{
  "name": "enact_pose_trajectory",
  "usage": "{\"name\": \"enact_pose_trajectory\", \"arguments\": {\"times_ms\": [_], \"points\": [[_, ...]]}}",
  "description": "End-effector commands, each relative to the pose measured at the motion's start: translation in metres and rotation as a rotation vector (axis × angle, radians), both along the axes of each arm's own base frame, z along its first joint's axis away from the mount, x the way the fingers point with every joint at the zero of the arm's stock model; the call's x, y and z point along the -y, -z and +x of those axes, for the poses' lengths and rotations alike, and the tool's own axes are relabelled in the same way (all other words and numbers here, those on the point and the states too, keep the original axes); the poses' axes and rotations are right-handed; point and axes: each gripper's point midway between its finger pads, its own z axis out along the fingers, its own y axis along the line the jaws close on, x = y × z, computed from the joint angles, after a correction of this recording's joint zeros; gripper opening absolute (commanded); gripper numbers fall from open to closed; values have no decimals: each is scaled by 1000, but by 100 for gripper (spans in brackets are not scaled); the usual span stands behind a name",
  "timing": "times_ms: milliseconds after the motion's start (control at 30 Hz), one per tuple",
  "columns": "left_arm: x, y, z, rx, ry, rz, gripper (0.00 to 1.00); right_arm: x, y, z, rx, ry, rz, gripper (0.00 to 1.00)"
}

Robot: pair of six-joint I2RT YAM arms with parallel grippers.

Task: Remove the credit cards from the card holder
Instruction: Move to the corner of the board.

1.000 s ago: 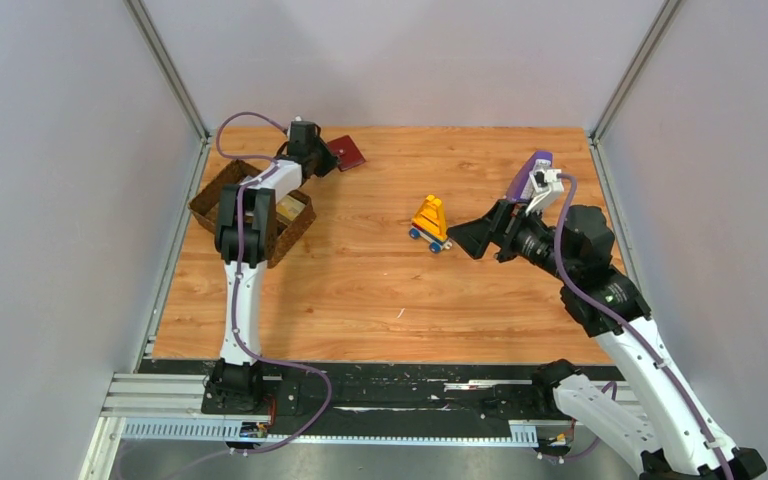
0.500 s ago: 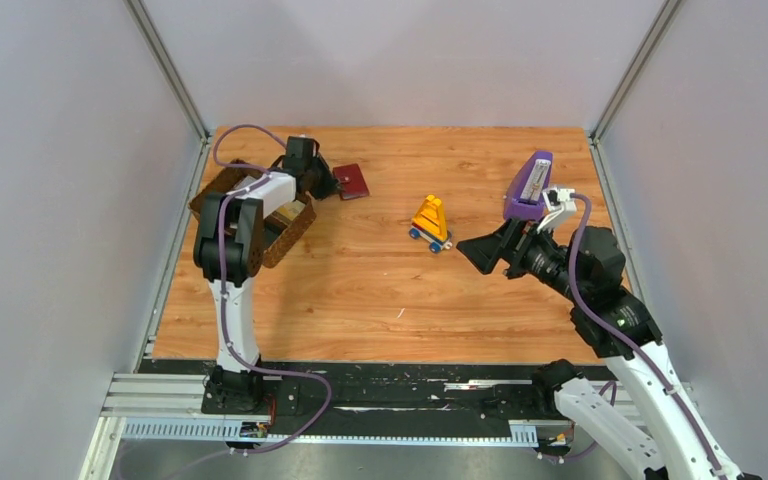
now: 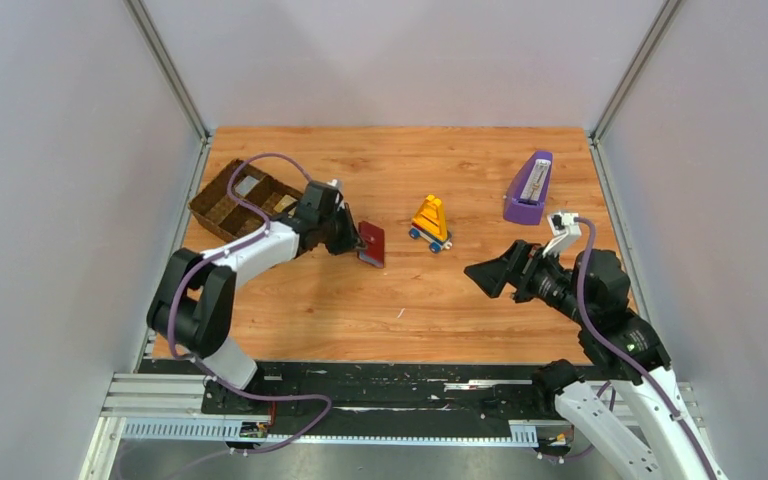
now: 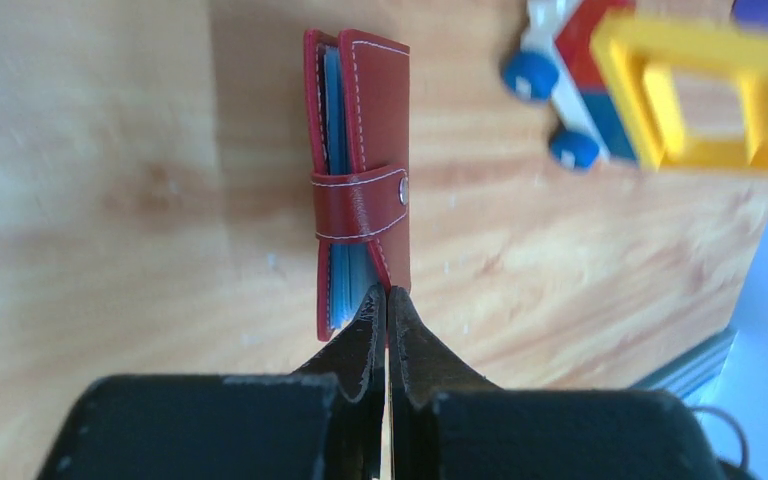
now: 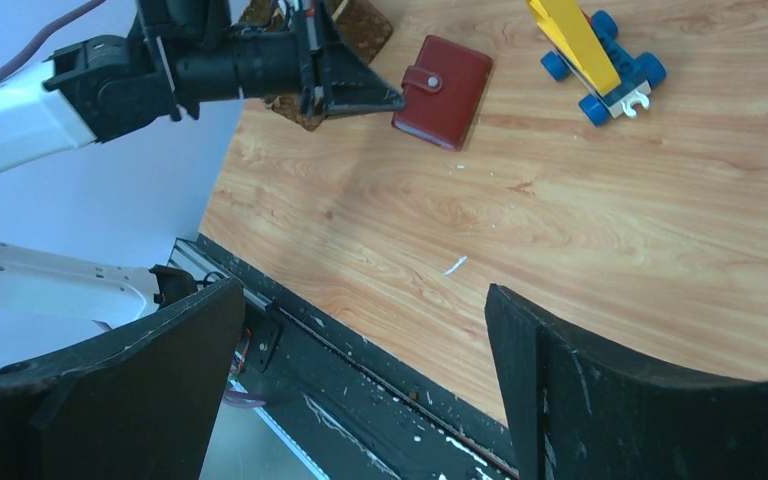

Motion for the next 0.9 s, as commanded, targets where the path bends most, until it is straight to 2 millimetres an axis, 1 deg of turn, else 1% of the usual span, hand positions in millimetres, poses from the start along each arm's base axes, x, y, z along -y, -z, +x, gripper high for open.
{"name": "enact_pose_trajectory", "arguments": {"times_ms": [0, 33, 67, 100, 133, 167, 200, 233, 267, 300, 333, 367, 433, 500, 533, 567, 600, 700, 733, 800, 867], "points": [[5, -15, -47, 22, 95, -6, 0, 4, 5, -12, -19, -1, 8, 92], [2, -4, -61, -11, 105, 1, 0, 4, 7, -14, -21, 0, 12, 91], [6, -9, -72, -7, 126, -19, 0, 4, 8, -16, -27, -1, 18, 91], [4, 0, -85, -34, 133, -14, 0, 5, 10, -18, -35, 0, 25, 90], [6, -4, -95, -24, 151, -23, 0, 4, 12, -20, -47, -1, 32, 88], [2, 6, -107, -54, 153, -13, 0, 3, 16, -21, -63, -5, 42, 86], [4, 3, -114, -44, 165, -23, 0, 2, 20, -23, -84, -10, 51, 84], [1, 11, -125, -70, 162, -22, 0, 0, 26, -24, -108, -14, 59, 82], [3, 8, -133, -66, 175, -41, 0, -2, 34, -25, -139, -21, 65, 79], [1, 16, -142, -90, 169, -49, 0, -5, 40, -26, -162, -28, 73, 76], [3, 13, -148, -89, 181, -66, 0, -7, 46, -27, -188, -36, 82, 73], [4, 16, -157, -101, 188, -81, 0, -10, 52, -27, -213, -41, 90, 70], [6, 19, -169, -121, 205, -101, 4, -15, 63, -27, -258, -51, 109, 65], [7, 20, -177, -131, 225, -103, 10, -19, 72, -26, -296, -57, 127, 61], [6, 20, -179, -131, 230, -101, 18, -21, 78, -26, -316, -59, 134, 60], [4, 19, -181, -129, 237, -90, 21, -23, 82, -25, -331, -61, 142, 59], [3, 18, -180, -122, 237, -84, 27, -25, 87, -24, -348, -62, 152, 58], [-6, 16, -177, -95, 230, -22, 38, -34, 98, -19, -382, -67, 177, 56], [-7, 12, -173, -81, 228, -13, 43, -37, 99, -17, -384, -67, 188, 55], [-12, 12, -169, -67, 229, 32, 48, -43, 106, -13, -397, -48, 195, 52], [-12, 12, -164, -56, 234, 56, 49, -50, 111, -7, -398, -32, 196, 51]]}}
